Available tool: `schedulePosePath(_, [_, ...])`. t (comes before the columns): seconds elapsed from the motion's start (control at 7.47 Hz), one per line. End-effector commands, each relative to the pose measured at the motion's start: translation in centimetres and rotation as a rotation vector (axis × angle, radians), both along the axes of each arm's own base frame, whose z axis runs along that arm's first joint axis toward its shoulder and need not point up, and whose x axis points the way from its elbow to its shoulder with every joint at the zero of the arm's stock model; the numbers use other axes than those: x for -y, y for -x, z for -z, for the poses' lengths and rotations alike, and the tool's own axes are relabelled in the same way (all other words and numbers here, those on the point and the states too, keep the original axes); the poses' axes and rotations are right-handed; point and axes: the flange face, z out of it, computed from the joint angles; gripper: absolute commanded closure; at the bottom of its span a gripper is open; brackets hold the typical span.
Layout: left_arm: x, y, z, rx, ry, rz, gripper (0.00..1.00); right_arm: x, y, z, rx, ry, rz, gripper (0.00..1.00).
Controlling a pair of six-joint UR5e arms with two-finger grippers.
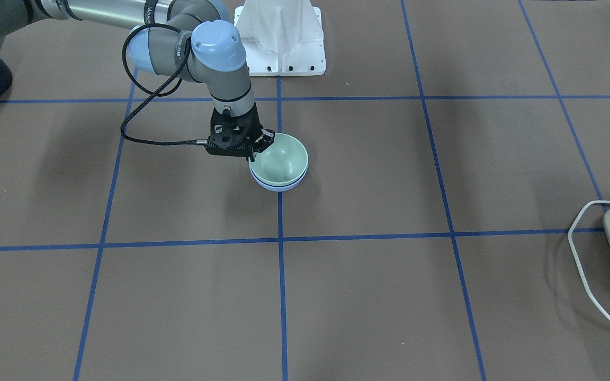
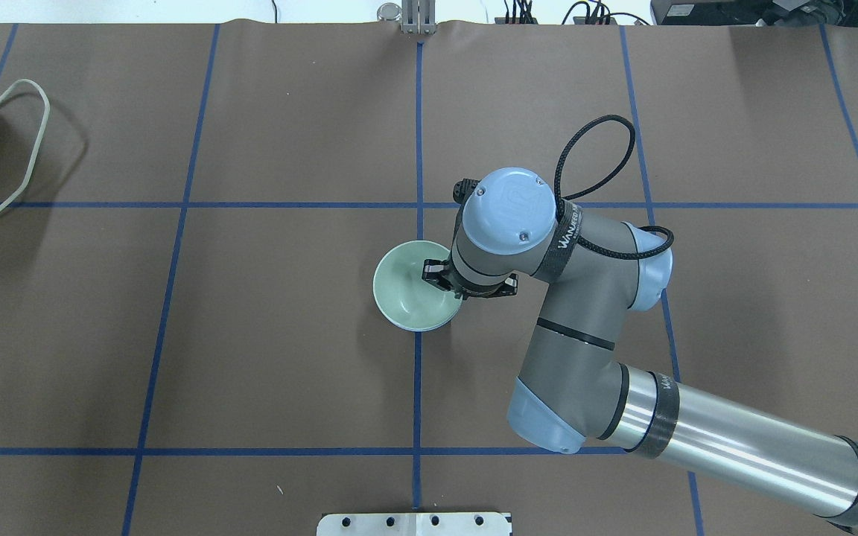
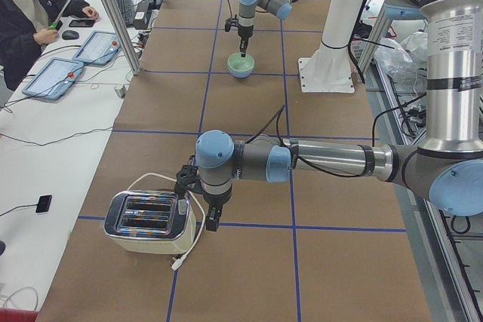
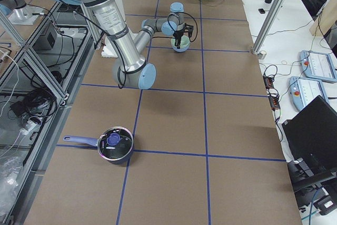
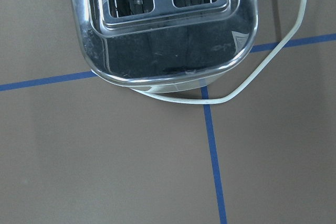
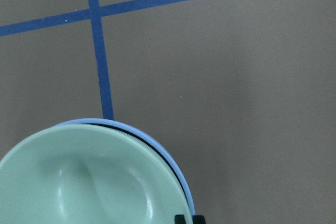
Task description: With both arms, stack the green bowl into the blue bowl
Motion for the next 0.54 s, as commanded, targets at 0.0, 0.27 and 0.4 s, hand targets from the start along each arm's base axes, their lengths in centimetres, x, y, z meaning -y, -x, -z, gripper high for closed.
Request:
schedulePosePath(0.0, [0.0, 0.0, 0.0, 0.002, 0.001, 0.0, 0.02, 0.2, -0.1, 0.1, 0.001, -0.019, -0.021, 0.11])
schedulePosePath(0.27, [0.0, -0.1, 0.0, 0.002, 0.001, -0.001, 0.02, 0.8, -0.5, 0.6, -0.005, -0.054, -0.056, 0.0])
schedulePosePath(0.4, [0.0, -0.1, -0.1, 0.002, 0.003, -0.001, 0.02, 2.2, -2.3, 1.7, 0.017, -0.058, -0.08, 0.0])
